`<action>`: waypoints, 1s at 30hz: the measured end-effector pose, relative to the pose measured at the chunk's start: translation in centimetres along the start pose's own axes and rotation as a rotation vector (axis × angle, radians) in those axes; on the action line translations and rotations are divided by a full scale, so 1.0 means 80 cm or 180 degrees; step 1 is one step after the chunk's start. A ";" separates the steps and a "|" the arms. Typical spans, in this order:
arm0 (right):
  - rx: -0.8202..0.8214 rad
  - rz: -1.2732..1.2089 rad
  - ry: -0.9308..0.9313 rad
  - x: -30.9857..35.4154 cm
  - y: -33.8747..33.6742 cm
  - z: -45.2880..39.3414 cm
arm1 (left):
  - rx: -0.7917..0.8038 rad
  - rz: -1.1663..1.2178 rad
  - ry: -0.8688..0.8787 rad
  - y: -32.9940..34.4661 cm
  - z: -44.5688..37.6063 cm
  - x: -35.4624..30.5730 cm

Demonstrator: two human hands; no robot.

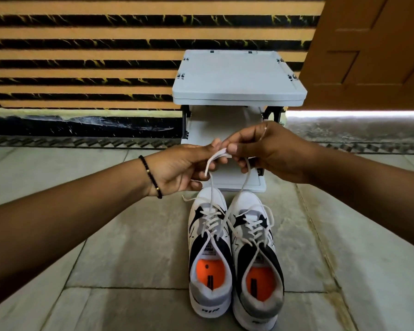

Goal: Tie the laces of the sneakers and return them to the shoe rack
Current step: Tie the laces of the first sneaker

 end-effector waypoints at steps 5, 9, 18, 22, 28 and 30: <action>0.0097 0.0238 -0.0162 0.008 0.001 0.004 | 0.0164 0.0034 0.0026 0.005 0.003 0.001; -0.0044 0.0359 -0.0404 0.012 0.003 0.006 | 0.0145 -0.0105 0.0093 0.008 0.004 -0.004; -0.0432 0.2162 -0.0646 0.011 -0.003 0.003 | -0.0508 -0.0306 0.0560 -0.009 0.000 0.002; -0.0173 0.3286 -0.0796 0.011 0.001 0.009 | -0.0828 -0.0961 0.0991 -0.016 0.002 -0.006; 0.0014 0.4060 -0.0863 0.011 -0.004 0.013 | -0.1222 -0.1958 0.1597 -0.025 0.007 -0.011; -0.0043 0.4124 -0.0939 0.012 -0.007 0.012 | -0.1280 -0.2113 0.1787 -0.026 0.009 -0.016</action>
Point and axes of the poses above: each hand's wrist, its own z-axis away from the middle knuckle, its own y-axis out of the palm, x = y × z, the point moved 3 cm from there along -z, towards the middle knuckle, and after that the axes turned 1 degree about -z, right-handed, at the moved point
